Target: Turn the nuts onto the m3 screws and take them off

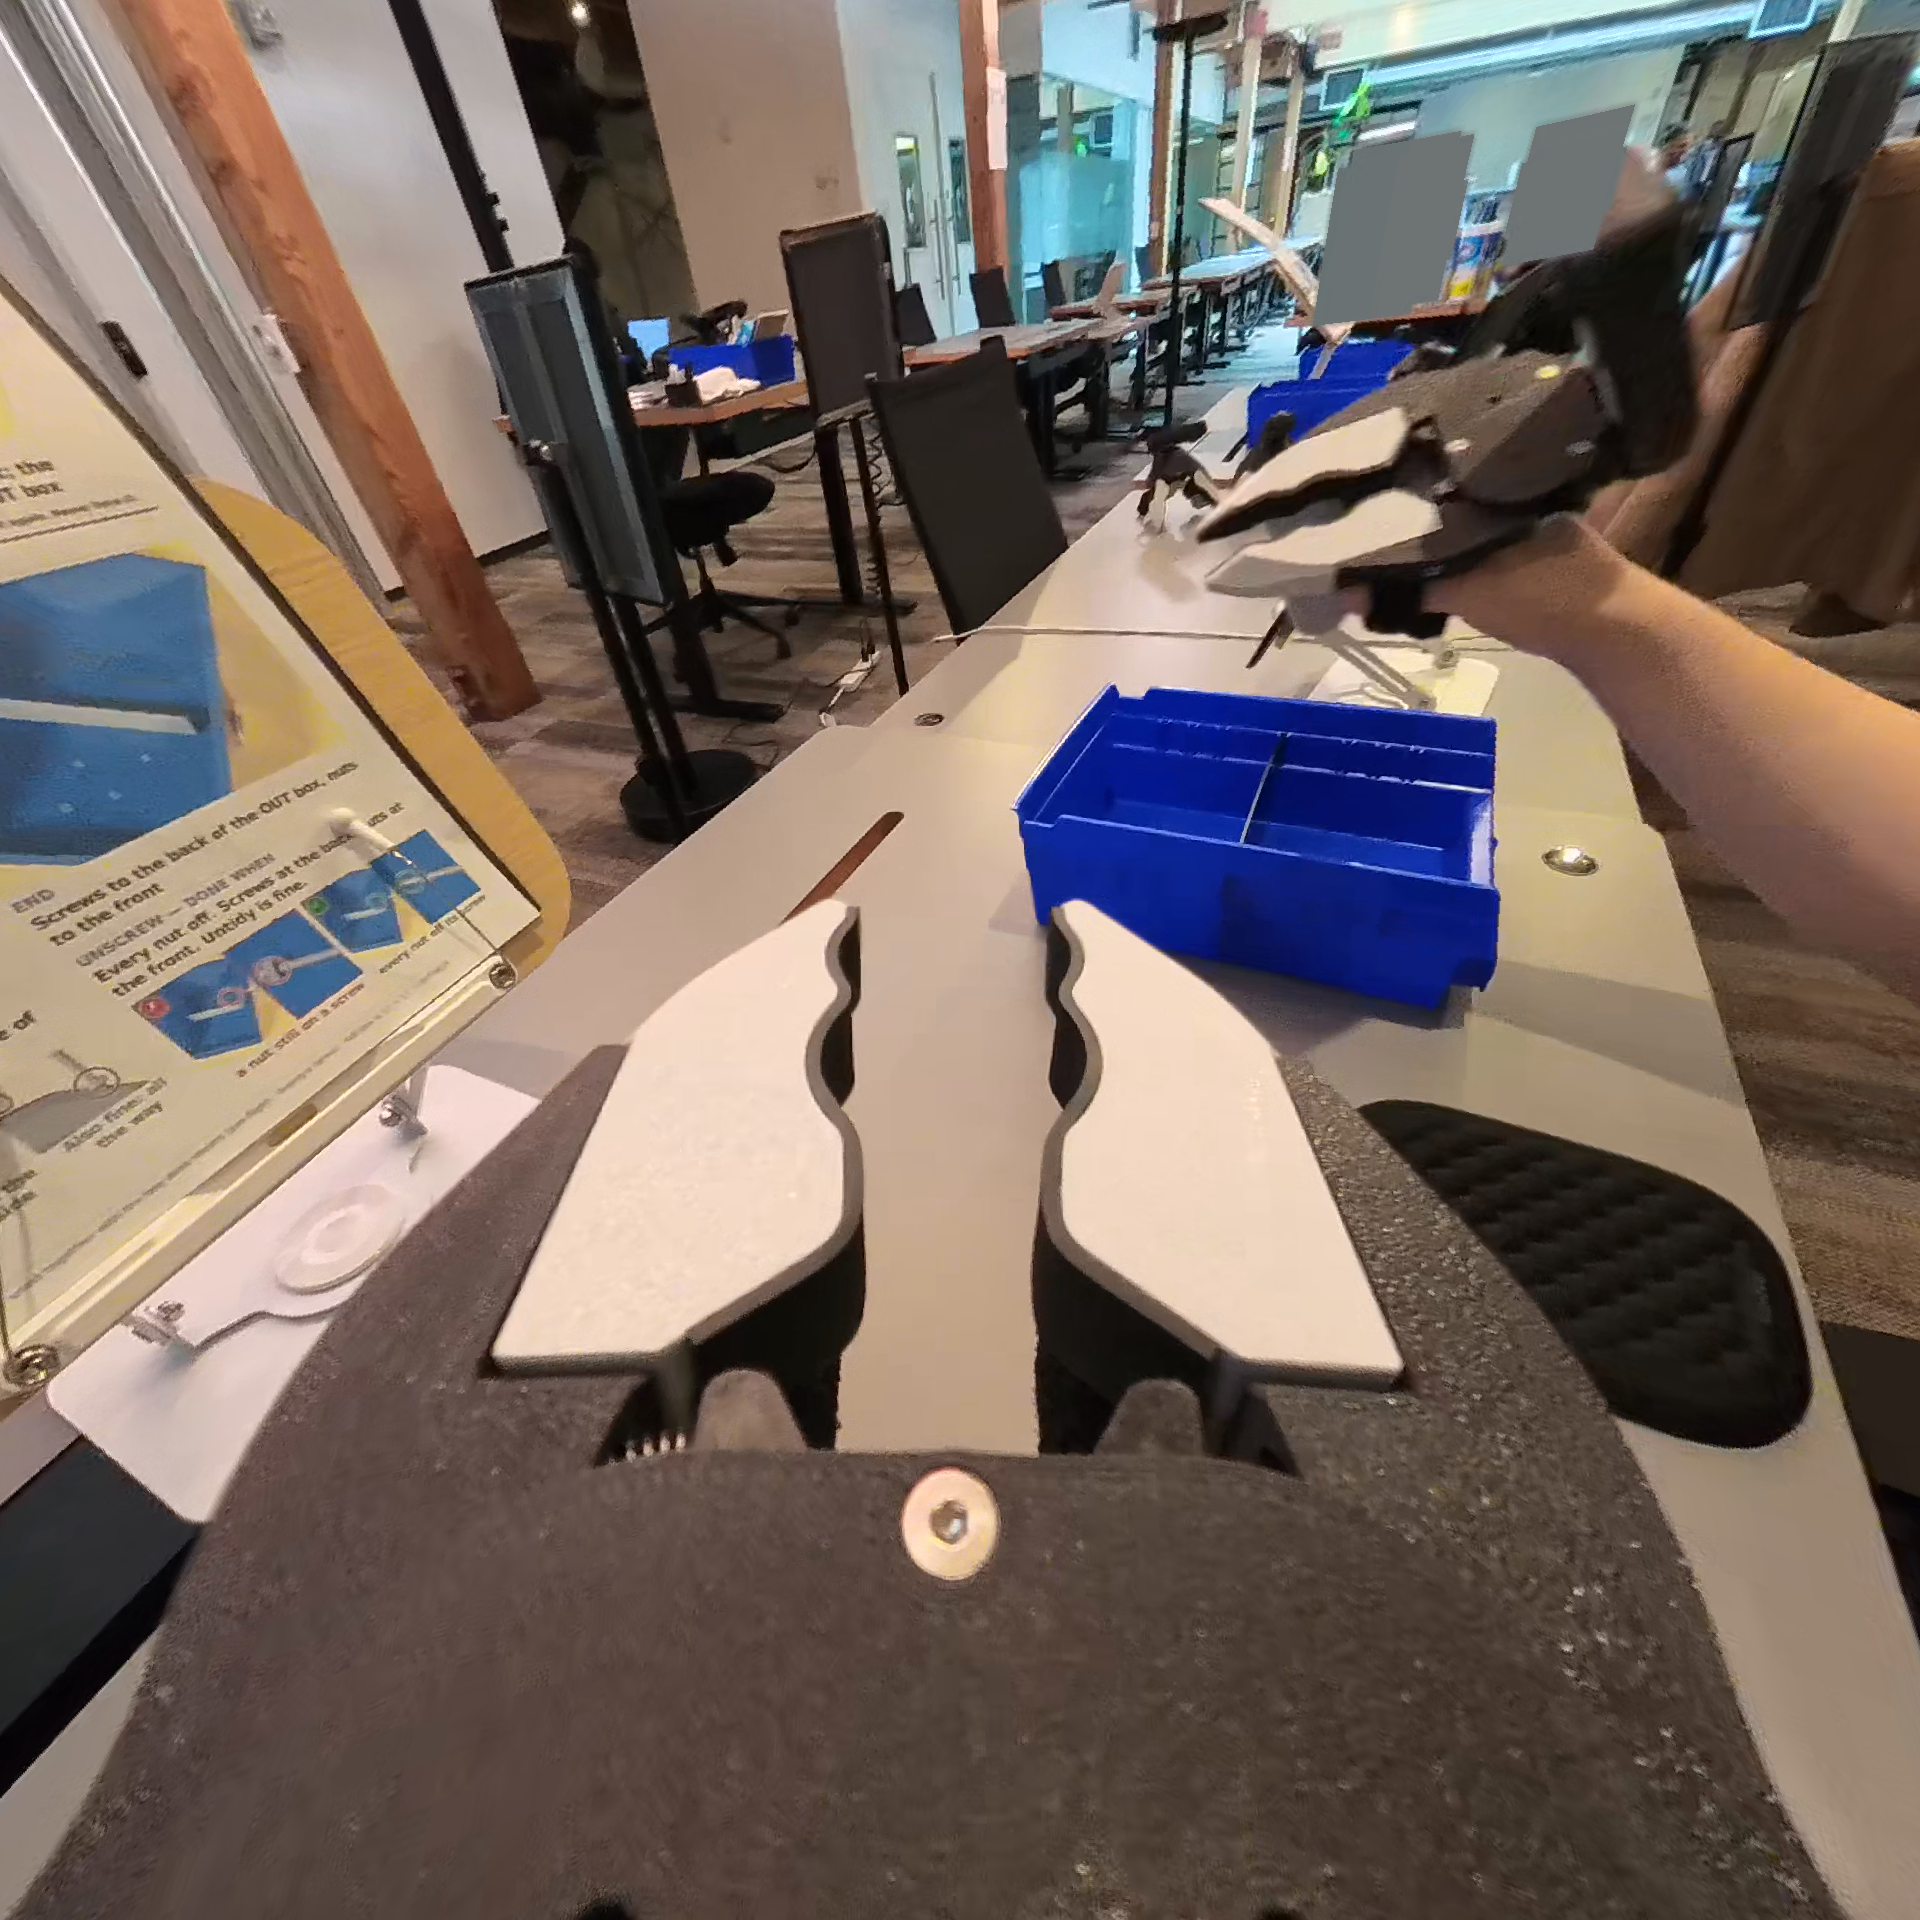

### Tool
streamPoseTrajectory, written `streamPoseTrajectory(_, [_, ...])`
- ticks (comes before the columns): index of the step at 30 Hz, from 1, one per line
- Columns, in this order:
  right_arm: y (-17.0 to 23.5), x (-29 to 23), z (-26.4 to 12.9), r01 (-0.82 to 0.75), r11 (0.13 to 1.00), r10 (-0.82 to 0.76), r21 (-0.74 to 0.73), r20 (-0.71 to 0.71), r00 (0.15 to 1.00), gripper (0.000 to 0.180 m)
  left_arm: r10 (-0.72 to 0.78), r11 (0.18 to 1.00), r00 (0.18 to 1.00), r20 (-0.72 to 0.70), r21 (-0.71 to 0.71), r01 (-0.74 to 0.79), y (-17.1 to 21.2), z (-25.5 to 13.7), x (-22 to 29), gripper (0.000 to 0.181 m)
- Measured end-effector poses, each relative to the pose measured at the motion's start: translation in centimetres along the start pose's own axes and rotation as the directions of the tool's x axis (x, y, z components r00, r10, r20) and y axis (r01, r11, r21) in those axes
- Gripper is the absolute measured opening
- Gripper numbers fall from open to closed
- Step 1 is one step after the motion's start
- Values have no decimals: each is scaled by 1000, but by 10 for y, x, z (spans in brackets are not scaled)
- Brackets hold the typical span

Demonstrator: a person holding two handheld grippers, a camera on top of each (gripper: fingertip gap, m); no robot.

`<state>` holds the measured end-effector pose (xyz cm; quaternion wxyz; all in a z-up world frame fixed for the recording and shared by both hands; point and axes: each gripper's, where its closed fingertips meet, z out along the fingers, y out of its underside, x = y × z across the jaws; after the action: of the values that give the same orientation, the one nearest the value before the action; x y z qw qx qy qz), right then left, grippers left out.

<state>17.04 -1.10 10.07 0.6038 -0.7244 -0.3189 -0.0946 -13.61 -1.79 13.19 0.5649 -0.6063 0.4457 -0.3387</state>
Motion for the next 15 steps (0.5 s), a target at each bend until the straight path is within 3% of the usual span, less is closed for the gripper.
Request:
streamPoseTrajectory(7, [-42,-46,-8,-124,987,122,104,27,992,30,-97,995,995,-40,-6,96,12,3,-7,33])
streamPoseTrajectory(15, [-50,-57,5,-330,939,331,98,3,944,29,-176,984,984,24,-32,177,32,-11,-42,31])
